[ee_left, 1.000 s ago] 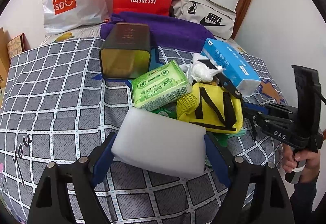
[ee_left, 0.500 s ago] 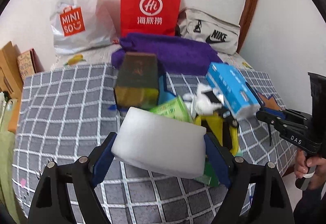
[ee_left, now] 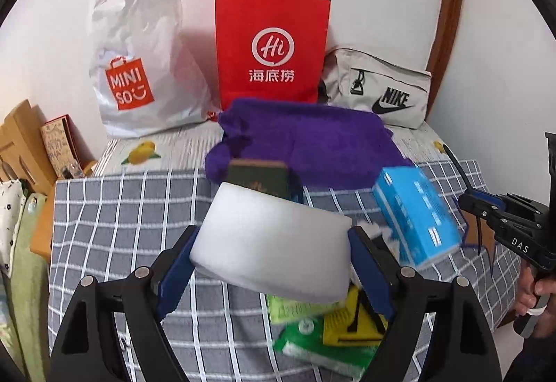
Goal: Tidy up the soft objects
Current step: 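Carry the strap with the right tool while the left tool carries the sponge toward the purple towel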
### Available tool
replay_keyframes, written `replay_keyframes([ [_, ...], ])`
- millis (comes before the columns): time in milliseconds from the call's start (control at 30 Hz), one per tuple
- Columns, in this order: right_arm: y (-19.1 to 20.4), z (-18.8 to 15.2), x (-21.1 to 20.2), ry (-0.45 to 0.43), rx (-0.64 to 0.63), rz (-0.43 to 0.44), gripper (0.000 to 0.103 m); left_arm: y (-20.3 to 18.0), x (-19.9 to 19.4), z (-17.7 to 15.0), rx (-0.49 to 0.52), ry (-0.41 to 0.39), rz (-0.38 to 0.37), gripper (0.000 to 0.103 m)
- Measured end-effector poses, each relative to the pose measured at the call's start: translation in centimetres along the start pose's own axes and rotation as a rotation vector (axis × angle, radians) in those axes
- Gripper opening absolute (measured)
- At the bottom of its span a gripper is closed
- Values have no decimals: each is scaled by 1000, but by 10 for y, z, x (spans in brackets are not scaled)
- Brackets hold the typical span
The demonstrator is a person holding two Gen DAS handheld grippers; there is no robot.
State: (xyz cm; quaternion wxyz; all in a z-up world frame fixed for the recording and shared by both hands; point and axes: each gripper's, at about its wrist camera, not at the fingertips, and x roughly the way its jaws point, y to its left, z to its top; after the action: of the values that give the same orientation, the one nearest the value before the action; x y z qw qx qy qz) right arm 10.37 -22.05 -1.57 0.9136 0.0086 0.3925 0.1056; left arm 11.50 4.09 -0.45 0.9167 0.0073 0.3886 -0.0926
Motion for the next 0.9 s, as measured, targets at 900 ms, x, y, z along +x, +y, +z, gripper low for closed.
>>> replay_keyframes([
  [900, -60, 124, 137, 78, 66, -42, 20, 27, 135, 122, -11, 67, 81, 84],
])
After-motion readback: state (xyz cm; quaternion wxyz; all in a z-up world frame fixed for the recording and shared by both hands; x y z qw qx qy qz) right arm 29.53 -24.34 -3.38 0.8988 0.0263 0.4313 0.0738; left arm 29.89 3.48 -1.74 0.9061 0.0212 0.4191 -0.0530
